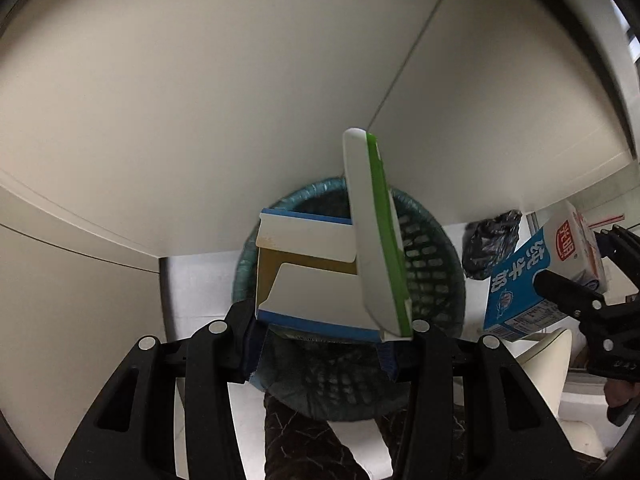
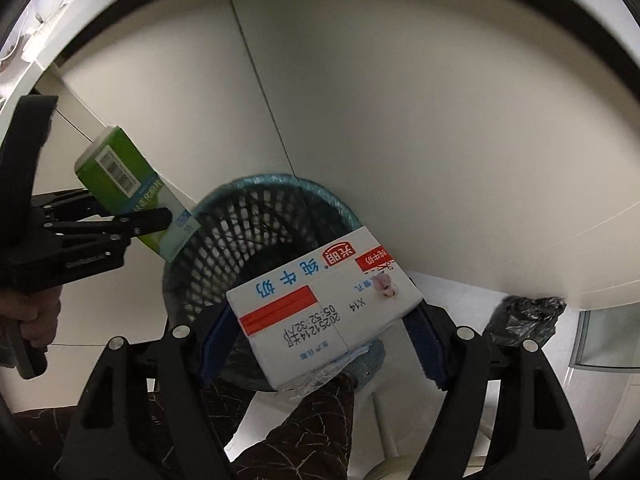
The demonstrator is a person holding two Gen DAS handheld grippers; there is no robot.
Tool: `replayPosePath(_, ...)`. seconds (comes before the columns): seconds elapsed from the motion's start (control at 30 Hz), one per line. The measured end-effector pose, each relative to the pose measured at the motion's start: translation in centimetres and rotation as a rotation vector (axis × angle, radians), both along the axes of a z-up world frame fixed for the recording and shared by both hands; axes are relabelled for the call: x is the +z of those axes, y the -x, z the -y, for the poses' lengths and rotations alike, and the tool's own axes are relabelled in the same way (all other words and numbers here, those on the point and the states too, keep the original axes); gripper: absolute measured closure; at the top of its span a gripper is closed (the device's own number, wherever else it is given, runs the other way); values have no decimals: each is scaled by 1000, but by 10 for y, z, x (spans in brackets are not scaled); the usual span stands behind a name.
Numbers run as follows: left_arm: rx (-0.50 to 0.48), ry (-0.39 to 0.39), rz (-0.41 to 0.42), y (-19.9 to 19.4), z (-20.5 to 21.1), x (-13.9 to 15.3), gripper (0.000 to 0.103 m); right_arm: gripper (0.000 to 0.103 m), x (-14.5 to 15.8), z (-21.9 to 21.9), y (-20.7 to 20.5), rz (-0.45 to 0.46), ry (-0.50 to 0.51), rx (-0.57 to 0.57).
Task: Collect trash
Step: 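Carry both cartons down over the green wastebasket with both tools, then open the left tool over the basket while the right tool releases the milk carton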
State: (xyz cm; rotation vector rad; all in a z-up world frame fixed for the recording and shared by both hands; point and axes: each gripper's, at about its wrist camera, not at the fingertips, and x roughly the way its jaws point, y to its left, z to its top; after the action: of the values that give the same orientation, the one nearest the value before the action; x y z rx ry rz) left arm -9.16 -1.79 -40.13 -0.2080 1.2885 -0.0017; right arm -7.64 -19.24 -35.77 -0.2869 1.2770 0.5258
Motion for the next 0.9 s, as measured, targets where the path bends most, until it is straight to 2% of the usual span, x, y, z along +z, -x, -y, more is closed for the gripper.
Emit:
replayPosePath(0.17, -33, -4, -16, 0, 10, -20, 58, 31, -23, -2, -1, 3, 6, 10)
replayPosePath(0.37, -34, -25, -10, -6, 16, -35, 54, 31, -24, 6, -4, -6, -5, -26)
replayPosePath(0.43, -30, -40, -2, -6, 17, -35, 35, 31, -25, 8, -4, -4, -5, -21)
replayPosePath(0.9, 43, -45, 72, 9, -6, -24, 8, 31, -27, -17, -9, 11, -36, 10)
